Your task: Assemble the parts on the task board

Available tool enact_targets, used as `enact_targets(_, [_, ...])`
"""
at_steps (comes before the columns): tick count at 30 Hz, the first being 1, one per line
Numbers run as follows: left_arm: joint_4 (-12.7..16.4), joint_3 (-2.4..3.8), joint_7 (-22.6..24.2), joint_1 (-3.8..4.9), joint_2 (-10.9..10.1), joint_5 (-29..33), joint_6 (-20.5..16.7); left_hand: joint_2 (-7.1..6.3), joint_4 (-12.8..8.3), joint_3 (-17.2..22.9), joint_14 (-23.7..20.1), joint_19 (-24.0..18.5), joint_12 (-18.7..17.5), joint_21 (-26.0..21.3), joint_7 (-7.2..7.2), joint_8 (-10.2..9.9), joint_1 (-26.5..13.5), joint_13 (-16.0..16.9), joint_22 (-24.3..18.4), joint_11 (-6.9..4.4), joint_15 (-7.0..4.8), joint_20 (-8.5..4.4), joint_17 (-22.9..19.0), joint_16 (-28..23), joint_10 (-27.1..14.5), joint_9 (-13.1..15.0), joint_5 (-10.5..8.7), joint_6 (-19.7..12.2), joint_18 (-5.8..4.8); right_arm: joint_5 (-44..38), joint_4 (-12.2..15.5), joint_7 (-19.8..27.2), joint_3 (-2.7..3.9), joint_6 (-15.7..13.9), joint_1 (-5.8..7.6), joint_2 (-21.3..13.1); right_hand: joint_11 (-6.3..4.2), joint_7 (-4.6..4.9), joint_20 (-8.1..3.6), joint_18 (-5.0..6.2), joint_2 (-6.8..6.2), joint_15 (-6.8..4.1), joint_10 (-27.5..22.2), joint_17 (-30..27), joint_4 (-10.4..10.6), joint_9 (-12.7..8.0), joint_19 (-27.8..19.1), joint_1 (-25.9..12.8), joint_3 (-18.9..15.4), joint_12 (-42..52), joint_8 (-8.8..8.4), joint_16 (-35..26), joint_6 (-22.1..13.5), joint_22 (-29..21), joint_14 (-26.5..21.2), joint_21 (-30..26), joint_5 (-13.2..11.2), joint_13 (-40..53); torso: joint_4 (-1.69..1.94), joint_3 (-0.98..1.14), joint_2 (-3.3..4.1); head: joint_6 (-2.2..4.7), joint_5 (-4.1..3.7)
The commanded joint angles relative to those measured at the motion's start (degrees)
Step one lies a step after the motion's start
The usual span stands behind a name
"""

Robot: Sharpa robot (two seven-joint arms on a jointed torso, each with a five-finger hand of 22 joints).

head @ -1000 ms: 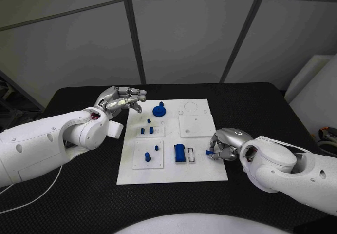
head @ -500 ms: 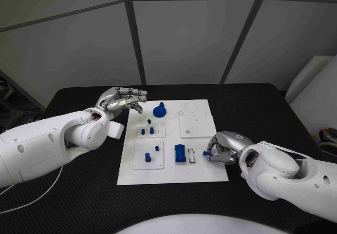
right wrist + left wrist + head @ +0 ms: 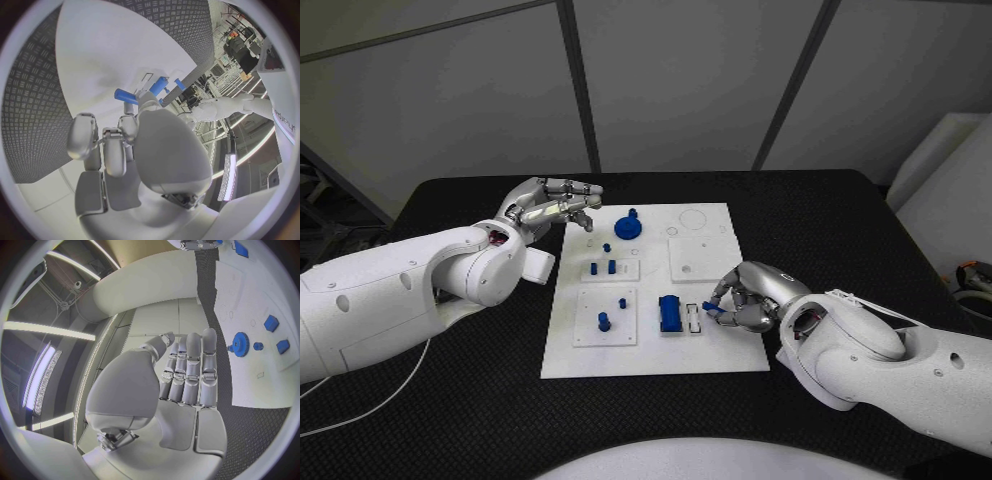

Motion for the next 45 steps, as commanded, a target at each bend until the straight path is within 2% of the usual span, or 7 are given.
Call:
enact_targets(1, [0.07,0.03,0.16,0.06,0.11,0.04,0.75,0.38,0.03,-0.28,-0.42,-0.37,0.39,-0.25,-0.26,0.18,-0.02,0.08,-0.06,-0.04,-0.08,0.15,-0.08,-0.07,-0.39,0.07,-0.03,0.05,0.35,3.4,-0.37,-0.01,0.02,0.26,0.08,0.55,0.0,-0.24,-0.03,-0.65,-0.21,0.08,0.48,10.99,0.15,1.82,0.31,-1.02,0.48,-0.16,0.37,0.25,0.59,0.08,4.87,0.23,-0.04,0.04,-0.01,0.01,-0.01,-0.07,-0.05])
enact_targets(9, [0.13,0.03,0.09,0.06,0.08,0.04,0.79,0.37,0.03,-0.29,-0.43,-0.37,0.39,-0.25,-0.26,0.19,-0.02,0.08,-0.06,-0.04,-0.08,0.15,-0.08,-0.07,-0.39,0.07,-0.03,0.05,0.35,4.95,-1.74,-0.21,0.02,3.51,0.09,2.17,-0.06,-0.36,-0.05,-0.64,-0.3,0.05,0.69,11.02,0.18,2.22,0.31,-2.7,1.18,0.05,0.59,0.26,0.62,0.11,4.87,0.23,-0.81,0.22,-0.01,-0.01,-0.01,-0.12,0.02])
enact_targets(15, [0.19,0.03,0.05,0.06,0.03,0.04,0.86,0.34,0.01,-0.32,-0.46,-0.38,0.41,-0.26,-0.25,0.22,-0.02,0.07,-0.06,-0.04,-0.08,0.15,-0.09,-0.07,-0.43,0.07,-0.04,0.07,0.35,5.27,-2.71,-0.41,0.02,4.23,0.09,3.24,-0.2,-0.55,-0.11,-0.66,-0.24,-0.05,0.91,11.08,0.21,2.59,0.38,-4.03,1.66,0.23,0.9,0.29,0.83,0.2,4.89,0.28,-1.11,0.37,0.01,-0.04,-0.07,-0.22,0.08])
enact_targets(22, [0.25,0.03,-0.08,0.06,-0.04,0.04,1.0,0.34,0.01,-0.32,-0.46,-0.38,0.41,-0.26,-0.25,0.22,-0.02,0.07,-0.06,-0.04,-0.08,0.15,-0.09,-0.07,-0.43,0.07,-0.04,0.07,0.35,5.34,-3.24,-0.52,0.02,4.72,0.1,4.11,-0.64,-1.14,-0.35,-0.72,0.27,-0.37,1.65,11.32,0.26,3.79,0.63,-9.42,2.19,1.06,1.95,0.42,1.53,0.52,4.95,0.47,-2.34,1.05,-0.05,-0.01,-0.01,-0.27,0.18])
enact_targets(26, [0.26,0.03,-0.13,0.06,-0.08,0.04,1.05,0.32,0.03,-0.35,-0.48,-0.39,0.43,-0.28,-0.23,0.23,-0.06,0.07,-0.06,-0.02,-0.07,0.15,-0.1,-0.06,-0.48,0.07,-0.05,0.07,0.35,5.34,-3.46,-0.57,0.02,5.22,0.1,4.34,-0.78,-1.3,-0.52,-0.75,0.23,-0.51,2.09,11.38,0.2,4.4,0.72,-12.09,1.63,1.67,2.46,0.45,1.81,0.63,4.96,0.53,0.32,1.55,-0.07,0.0,-0.05,-0.26,0.2])
enact_targets(28, [0.27,0.03,-0.17,0.06,-0.08,0.04,1.11,0.32,0.03,-0.35,-0.48,-0.39,0.43,-0.28,-0.23,0.23,-0.06,0.07,-0.06,-0.02,-0.07,0.15,-0.1,-0.06,-0.48,0.07,-0.05,0.07,0.35,5.29,-3.59,-0.6,0.02,5.47,0.1,4.46,-0.85,-1.4,-0.57,-0.76,0.33,-0.58,2.31,11.46,0.23,4.62,0.76,-12.71,1.44,2.06,2.65,0.49,1.91,0.68,4.98,0.56,0.67,1.87,-0.06,-0.01,-0.03,-0.24,0.2])
enact_targets(45, [0.29,0.04,-0.42,0.06,-0.14,0.04,1.4,0.32,0.08,-0.4,-0.5,-0.4,0.44,-0.3,-0.21,0.23,-0.14,0.07,-0.07,0.0,-0.06,0.16,-0.12,-0.06,-0.54,0.06,-0.05,0.04,0.34,4.17,-4.12,-0.7,0.03,5.12,0.1,5.21,-1.2,-1.81,-0.84,-0.8,1.25,-0.87,3.56,11.66,0.28,5.54,0.95,-15.61,0.49,4.39,3.52,0.6,2.45,0.91,5.03,0.7,0.37,3.73,-0.06,-0.01,-0.01,-0.12,0.14])
